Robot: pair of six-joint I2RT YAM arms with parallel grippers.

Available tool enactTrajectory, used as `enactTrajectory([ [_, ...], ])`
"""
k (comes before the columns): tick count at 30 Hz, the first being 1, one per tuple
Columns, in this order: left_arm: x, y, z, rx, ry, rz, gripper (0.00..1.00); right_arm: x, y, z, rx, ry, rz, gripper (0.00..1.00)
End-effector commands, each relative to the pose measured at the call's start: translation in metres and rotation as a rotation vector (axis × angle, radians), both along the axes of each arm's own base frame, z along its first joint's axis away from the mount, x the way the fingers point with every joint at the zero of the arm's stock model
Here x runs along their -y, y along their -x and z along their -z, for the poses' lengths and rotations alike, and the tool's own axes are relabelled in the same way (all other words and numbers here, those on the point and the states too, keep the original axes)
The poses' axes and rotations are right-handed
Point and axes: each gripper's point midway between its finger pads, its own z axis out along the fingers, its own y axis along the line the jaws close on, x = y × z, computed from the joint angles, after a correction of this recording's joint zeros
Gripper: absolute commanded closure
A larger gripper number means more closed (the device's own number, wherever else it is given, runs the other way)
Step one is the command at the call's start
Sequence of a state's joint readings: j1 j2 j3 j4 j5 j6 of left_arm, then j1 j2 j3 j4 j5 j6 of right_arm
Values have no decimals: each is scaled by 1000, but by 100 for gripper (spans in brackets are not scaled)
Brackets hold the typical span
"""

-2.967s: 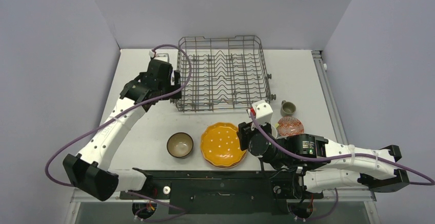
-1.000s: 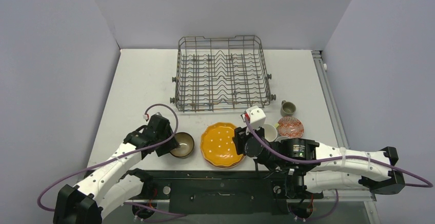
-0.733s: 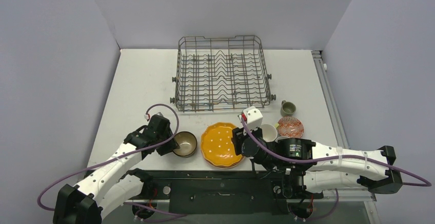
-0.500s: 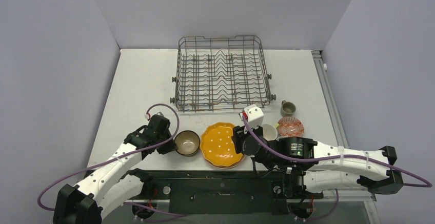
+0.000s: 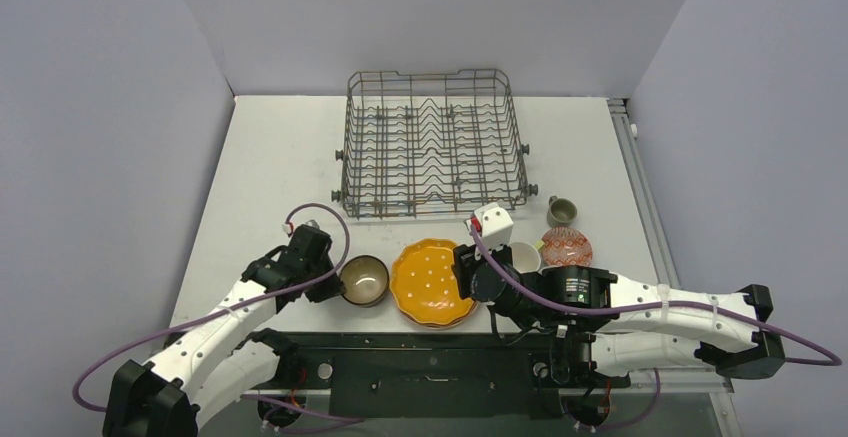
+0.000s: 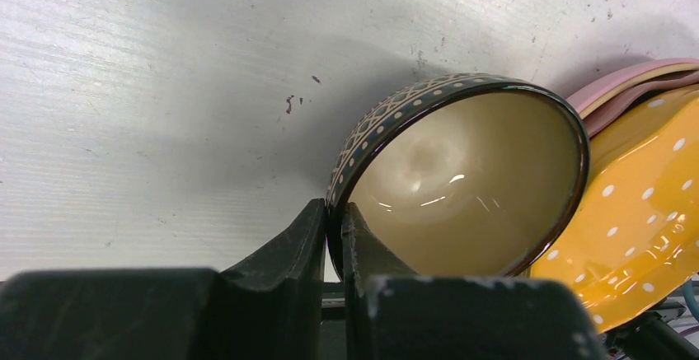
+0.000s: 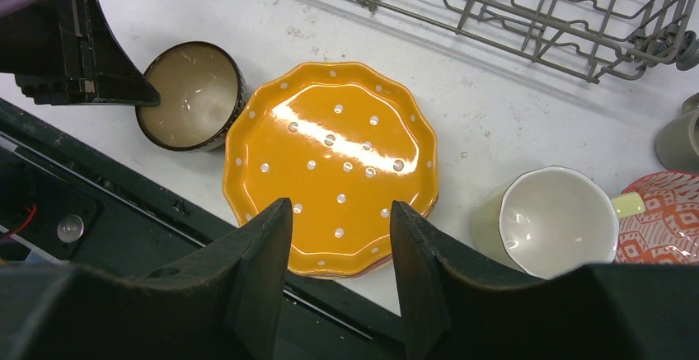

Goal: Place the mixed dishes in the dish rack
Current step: Pick up the bowl from the center of the board.

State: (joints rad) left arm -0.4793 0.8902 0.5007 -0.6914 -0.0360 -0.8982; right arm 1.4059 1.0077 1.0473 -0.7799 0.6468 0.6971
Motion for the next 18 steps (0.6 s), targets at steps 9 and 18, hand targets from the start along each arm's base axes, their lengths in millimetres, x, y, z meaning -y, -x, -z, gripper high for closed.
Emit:
enactTrajectory([
  [9,6,-11,-26,98,53,-20,100,6,-3,-14,12,-57,26,57],
  [18,6,-7,-49,133,80,-24,100,10,-5,-12,19,-78,41,56],
])
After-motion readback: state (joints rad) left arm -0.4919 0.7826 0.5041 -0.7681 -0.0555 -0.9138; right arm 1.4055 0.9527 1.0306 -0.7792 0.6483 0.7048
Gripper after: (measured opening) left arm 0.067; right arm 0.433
